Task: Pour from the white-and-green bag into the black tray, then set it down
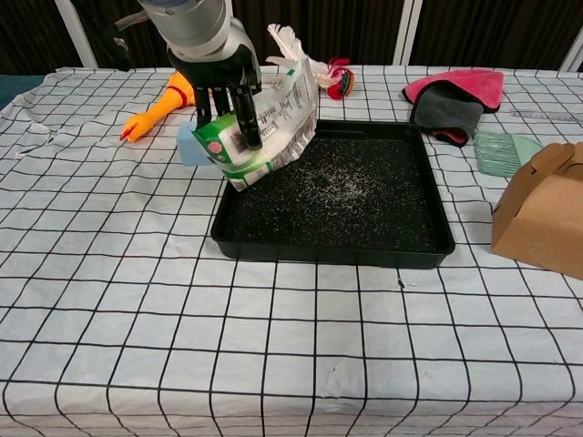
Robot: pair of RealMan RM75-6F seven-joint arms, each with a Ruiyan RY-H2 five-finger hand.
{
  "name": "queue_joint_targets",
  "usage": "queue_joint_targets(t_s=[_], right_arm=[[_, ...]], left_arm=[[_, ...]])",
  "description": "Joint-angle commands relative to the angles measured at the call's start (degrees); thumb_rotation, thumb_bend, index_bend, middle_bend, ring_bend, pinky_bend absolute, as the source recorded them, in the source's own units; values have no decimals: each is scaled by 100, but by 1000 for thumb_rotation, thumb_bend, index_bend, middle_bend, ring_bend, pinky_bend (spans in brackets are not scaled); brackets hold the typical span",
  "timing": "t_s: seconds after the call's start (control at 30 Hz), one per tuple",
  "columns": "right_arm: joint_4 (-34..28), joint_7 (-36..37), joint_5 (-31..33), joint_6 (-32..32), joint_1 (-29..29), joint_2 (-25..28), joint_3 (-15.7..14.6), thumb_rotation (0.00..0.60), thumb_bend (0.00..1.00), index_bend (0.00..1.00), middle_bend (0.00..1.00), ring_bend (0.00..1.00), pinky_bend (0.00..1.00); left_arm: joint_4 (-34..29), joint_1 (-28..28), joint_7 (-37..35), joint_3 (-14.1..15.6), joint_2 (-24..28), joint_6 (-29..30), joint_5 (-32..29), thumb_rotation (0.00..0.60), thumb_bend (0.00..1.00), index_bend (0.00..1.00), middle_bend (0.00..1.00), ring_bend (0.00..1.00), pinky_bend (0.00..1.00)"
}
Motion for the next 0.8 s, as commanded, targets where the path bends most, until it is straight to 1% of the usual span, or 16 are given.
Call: queue_joint_targets(t_s=[0.03, 0.2, 0.4, 0.57, 0.8], right_arm=[[-2, 6, -6, 7, -3, 4, 0, 600, 296, 214, 104, 192, 233], [-7, 29, -5, 30, -15, 16, 8, 600, 296, 214, 104, 192, 233], [-9, 37, -12, 27, -15, 21, 4, 600, 296, 214, 104, 192, 233], [-12, 38, -9, 31, -17, 23, 8, 600, 297, 214, 104, 192, 233], [-12, 35, -9, 33, -17, 20, 9, 600, 297, 214, 104, 192, 233]], left_arm=[[132, 157, 475, -356, -42, 224, -323, 600, 723, 500, 566, 486, 651], [241, 351, 1002, -856, -111, 574, -586, 600, 720, 498, 566, 486, 654], [384, 609, 1492, -1409, -254, 955, -662, 600, 717, 494, 565, 486, 660], [424, 820, 1671, -1798, -370, 1161, -396, 600, 717, 487, 565, 487, 666], [371, 1051, 1840, -2152, -503, 1435, -69, 600, 717, 488, 566, 488, 668]])
